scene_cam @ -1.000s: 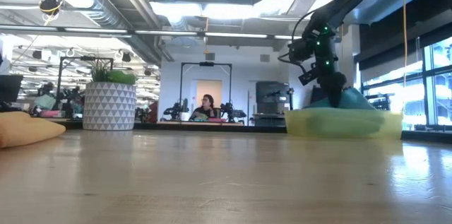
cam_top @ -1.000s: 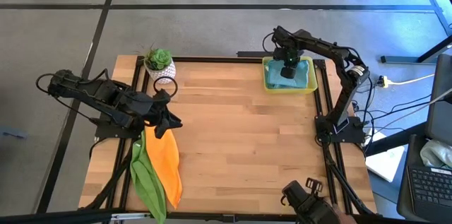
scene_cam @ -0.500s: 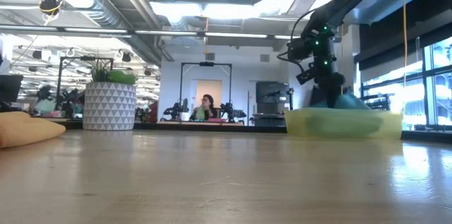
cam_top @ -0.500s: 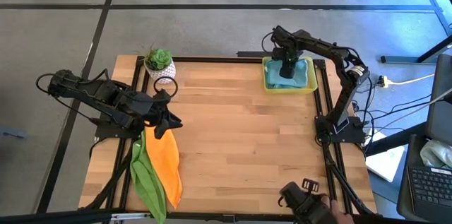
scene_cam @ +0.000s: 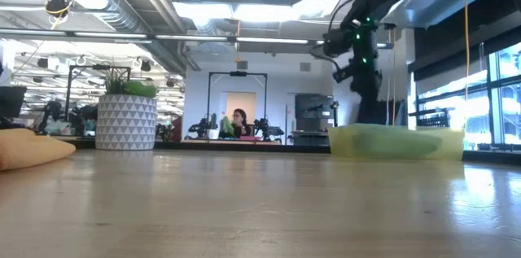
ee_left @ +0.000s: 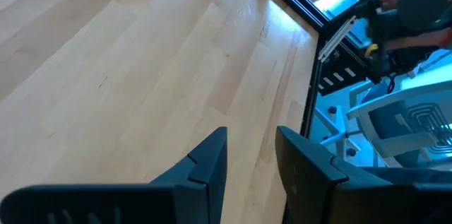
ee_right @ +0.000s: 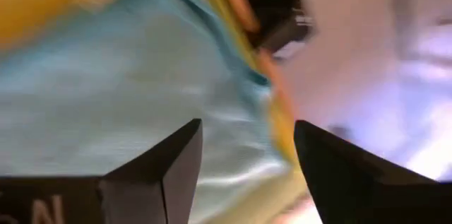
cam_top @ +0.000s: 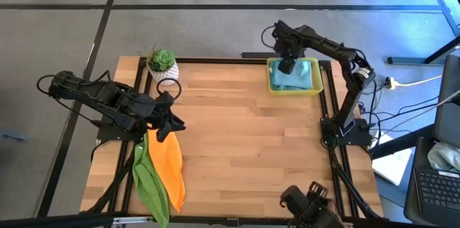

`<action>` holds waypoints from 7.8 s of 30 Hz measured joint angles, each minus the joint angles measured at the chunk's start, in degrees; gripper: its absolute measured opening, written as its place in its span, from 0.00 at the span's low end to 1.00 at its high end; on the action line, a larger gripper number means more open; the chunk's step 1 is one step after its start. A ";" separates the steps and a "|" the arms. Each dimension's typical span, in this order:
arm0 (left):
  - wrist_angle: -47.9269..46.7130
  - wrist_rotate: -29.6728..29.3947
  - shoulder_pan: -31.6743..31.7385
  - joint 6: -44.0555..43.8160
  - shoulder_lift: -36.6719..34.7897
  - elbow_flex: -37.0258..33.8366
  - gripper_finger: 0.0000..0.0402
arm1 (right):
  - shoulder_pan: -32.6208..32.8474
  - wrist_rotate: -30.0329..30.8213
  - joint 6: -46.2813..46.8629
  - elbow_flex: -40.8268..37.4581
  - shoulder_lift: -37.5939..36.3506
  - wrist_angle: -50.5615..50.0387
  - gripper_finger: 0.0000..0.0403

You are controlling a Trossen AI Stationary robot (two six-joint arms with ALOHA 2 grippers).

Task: Fold microfiber towels
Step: Fold the orange microfiber towel

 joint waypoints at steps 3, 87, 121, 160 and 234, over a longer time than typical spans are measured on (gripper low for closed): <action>-0.64 -0.09 0.00 -0.33 0.00 0.00 0.28 | -0.04 -12.85 7.27 3.67 -0.02 -3.39 0.54; -10.95 18.64 -10.39 -34.94 43.10 0.00 0.52 | 54.28 -34.59 69.82 -38.15 -39.65 20.43 0.44; -15.57 23.43 -10.78 -35.92 45.97 -0.28 0.51 | 69.38 -17.24 57.15 -36.90 -39.65 21.74 0.44; -34.88 16.68 6.94 -6.98 45.71 26.69 0.03 | 56.63 -12.43 53.15 -36.79 -41.25 22.33 0.44; -1.60 26.49 -9.40 -27.76 45.88 -2.72 0.04 | 52.83 -8.93 41.63 -36.87 -41.20 22.15 0.44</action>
